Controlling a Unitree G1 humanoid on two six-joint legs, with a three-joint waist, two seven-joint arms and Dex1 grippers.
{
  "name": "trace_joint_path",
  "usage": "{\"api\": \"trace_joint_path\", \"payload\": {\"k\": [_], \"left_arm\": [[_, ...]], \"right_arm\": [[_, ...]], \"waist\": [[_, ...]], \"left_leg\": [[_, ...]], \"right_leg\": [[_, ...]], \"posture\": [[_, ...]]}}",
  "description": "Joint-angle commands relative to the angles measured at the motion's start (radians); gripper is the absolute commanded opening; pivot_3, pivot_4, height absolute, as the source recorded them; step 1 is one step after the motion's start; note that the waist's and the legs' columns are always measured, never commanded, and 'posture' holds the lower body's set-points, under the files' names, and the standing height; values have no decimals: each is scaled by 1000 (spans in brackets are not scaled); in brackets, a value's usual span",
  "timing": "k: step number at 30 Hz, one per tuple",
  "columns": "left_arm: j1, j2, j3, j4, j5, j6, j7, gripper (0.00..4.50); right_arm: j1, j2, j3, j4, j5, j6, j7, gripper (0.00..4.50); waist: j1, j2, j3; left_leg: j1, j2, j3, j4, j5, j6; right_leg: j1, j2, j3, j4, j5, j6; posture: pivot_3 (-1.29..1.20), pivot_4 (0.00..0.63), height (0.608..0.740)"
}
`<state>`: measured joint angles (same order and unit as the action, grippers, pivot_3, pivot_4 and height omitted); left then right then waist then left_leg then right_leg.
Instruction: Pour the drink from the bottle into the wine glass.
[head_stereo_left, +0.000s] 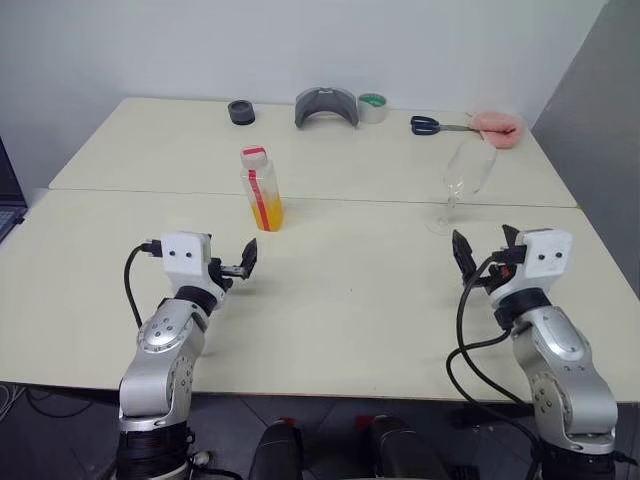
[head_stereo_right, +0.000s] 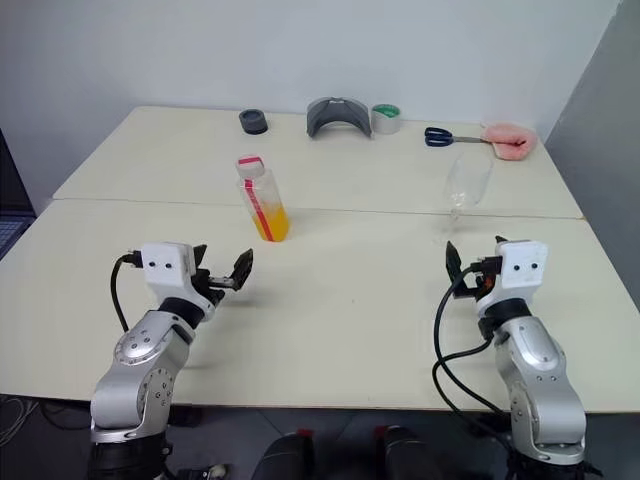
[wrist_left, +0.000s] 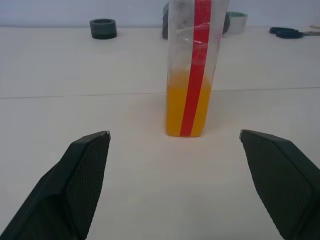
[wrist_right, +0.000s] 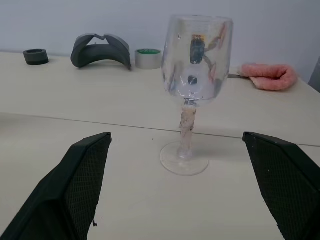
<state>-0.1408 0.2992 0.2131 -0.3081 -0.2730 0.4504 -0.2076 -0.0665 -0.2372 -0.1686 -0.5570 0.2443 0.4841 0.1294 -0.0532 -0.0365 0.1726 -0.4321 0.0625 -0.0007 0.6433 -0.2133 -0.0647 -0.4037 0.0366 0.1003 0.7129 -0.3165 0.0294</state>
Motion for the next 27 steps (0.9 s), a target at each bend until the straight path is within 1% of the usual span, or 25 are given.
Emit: {"api": "trace_joint_path", "payload": {"k": [1,21,27], "left_arm": [[-12,9,15,-25,-1,-1,8,4464],[-6,-15,18,-67,-14,29,38,4464],[-30,-11,19,-60,-14,40,43,4464]], "right_arm": [[-18,-15,-16,-36,-4,-26,2,4500],[-45,-43,-31,-24,23,-18,28,4500],[-66,-47,-22,-9,43,-17,59,4500]], "waist": [[0,0,0],[0,0,0],[0,0,0]], "left_leg": [[0,0,0,0,0,0],[0,0,0,0,0,0],[0,0,0,0,0,0]], "right_leg": [[0,0,0,0,0,0],[0,0,0,0,0,0],[0,0,0,0,0,0]], "posture": [[0,150,740],[0,150,740],[0,150,740]]}}
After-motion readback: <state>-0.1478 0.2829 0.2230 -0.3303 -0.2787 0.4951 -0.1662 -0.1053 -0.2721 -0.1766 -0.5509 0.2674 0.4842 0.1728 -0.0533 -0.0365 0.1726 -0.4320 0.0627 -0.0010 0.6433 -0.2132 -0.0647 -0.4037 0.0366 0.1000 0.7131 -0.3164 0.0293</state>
